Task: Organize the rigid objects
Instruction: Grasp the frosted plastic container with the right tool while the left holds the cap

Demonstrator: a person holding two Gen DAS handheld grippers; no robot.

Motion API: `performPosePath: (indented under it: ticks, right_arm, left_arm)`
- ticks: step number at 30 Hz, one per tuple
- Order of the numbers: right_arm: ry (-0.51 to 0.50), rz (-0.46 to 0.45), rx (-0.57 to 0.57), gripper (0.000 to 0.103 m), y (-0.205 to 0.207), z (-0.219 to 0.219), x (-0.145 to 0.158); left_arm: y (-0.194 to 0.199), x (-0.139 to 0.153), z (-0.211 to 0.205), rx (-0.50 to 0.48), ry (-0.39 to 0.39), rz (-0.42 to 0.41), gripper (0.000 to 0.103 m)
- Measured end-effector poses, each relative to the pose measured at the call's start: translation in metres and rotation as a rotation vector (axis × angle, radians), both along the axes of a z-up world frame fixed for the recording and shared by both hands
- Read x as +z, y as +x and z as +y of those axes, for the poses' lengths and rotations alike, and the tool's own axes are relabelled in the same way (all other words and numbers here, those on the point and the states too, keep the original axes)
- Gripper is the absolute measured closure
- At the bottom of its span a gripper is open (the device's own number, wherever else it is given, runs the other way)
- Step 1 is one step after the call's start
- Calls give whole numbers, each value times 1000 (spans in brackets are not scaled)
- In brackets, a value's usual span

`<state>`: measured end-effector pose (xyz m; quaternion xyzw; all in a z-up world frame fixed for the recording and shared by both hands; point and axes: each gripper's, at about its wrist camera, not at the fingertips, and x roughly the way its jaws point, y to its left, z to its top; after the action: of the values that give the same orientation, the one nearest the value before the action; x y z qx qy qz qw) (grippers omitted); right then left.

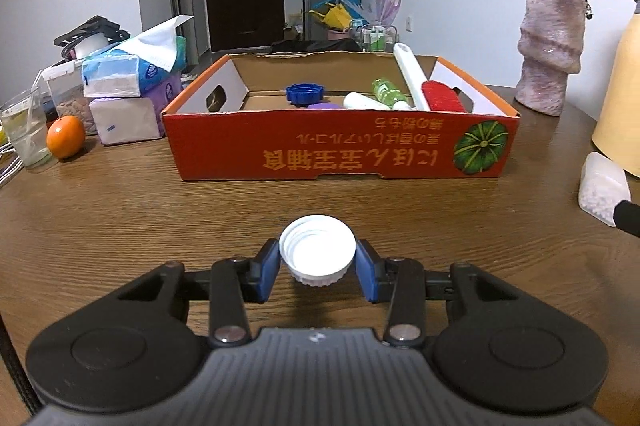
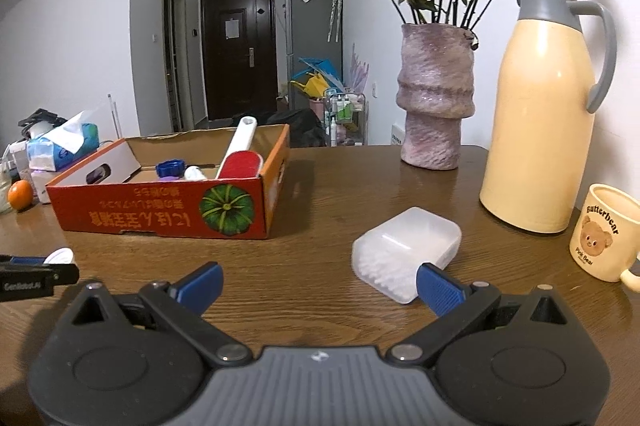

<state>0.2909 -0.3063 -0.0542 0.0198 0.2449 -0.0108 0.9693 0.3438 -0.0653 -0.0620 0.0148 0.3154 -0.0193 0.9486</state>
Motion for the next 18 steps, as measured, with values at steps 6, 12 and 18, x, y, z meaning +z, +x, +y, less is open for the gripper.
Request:
performPosePath:
  ticks: [6, 12, 18]
  right_arm:
    - [-8, -10, -8, 0, 1, -14, 0]
    - [-25, -36, -7, 0, 0, -27, 0]
    - [-17, -41, 6, 0, 6, -50, -3]
  left_arm:
    - [-5, 2, -11, -12, -3, -7, 62]
    - [-9, 3, -24, -23, -6, -13, 62]
    - [-11, 4, -37, -25, -11, -16, 62]
